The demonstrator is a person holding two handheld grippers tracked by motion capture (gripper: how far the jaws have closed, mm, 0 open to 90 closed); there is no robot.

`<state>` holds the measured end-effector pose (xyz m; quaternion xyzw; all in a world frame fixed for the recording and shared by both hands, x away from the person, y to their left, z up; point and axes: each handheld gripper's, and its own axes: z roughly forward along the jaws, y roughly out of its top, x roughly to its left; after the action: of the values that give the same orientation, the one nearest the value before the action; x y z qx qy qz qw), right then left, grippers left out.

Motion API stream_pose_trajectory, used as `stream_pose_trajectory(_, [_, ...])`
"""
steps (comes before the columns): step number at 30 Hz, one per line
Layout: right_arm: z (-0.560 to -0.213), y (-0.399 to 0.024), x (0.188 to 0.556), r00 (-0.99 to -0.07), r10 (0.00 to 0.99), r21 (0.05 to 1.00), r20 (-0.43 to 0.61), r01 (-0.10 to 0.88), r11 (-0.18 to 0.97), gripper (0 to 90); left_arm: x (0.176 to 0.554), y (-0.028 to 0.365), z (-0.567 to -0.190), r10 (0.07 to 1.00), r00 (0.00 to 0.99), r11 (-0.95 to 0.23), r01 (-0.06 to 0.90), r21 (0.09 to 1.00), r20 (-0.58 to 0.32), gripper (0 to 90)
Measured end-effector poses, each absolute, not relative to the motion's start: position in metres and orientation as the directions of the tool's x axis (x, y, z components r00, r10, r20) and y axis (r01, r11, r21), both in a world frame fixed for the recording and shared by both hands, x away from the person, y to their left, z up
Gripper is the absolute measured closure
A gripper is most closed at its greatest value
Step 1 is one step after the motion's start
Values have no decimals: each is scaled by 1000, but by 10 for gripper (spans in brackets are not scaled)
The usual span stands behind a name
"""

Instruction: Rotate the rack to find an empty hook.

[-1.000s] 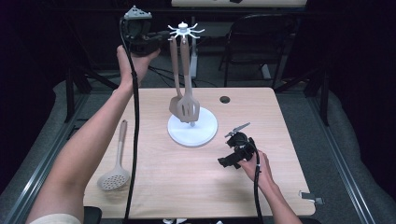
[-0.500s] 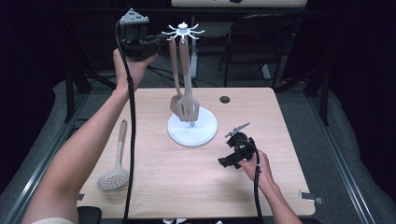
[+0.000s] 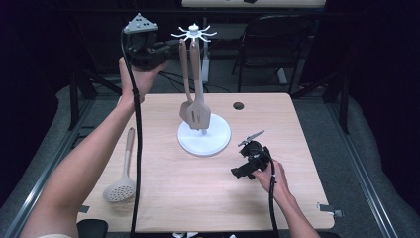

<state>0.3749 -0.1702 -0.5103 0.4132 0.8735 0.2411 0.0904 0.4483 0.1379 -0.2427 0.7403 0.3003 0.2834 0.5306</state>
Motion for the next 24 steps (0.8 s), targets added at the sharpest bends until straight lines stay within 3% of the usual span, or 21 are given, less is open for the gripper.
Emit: stream_pose_trajectory(24, [-510,-172,375,-641,767,493,40,680,543,36,465,136,-243,768,633,-269,178,947,99,899])
